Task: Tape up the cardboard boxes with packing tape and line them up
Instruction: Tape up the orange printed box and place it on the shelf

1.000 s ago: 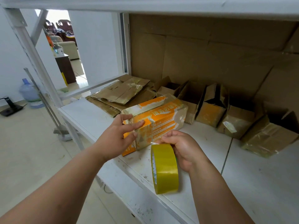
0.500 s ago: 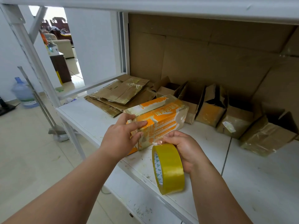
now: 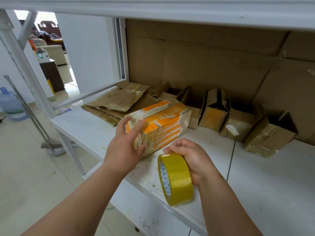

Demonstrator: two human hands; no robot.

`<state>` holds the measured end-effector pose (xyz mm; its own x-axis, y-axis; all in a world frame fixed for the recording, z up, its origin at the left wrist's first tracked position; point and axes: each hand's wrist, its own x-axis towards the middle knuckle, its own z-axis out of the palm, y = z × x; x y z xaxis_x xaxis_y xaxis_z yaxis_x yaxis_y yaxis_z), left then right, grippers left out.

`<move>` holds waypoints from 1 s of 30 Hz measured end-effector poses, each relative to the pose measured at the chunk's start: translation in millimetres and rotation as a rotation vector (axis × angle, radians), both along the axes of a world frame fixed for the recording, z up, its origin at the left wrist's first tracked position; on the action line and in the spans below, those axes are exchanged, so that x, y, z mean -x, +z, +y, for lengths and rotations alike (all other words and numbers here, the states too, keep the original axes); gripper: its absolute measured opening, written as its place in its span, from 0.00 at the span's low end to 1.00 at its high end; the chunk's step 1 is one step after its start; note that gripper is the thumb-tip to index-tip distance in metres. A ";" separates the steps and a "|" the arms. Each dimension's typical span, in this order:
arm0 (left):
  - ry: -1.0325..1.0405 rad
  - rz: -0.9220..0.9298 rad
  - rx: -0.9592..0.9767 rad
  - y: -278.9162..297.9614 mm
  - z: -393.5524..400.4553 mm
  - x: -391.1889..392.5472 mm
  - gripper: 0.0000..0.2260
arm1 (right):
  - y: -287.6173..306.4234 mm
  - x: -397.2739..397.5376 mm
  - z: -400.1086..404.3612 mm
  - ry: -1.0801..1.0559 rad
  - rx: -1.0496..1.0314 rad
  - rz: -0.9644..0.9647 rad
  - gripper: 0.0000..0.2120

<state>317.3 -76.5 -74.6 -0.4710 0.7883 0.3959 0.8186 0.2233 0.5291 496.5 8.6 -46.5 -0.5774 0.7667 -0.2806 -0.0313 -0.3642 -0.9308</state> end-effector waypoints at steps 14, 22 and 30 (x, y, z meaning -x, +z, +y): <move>-0.161 -0.659 -0.113 18.1 0.8 -65.0 0.08 | 1.7 -7.3 -15.3 -0.104 -0.144 -0.095 0.09; -0.298 -0.513 -0.036 20.9 9.8 -60.9 0.12 | -2.6 -11.0 -21.9 -0.232 -0.815 -0.375 0.06; -0.277 -0.354 -0.107 25.0 4.3 -68.7 0.15 | -10.3 -11.1 -25.6 -0.338 -0.987 -0.403 0.07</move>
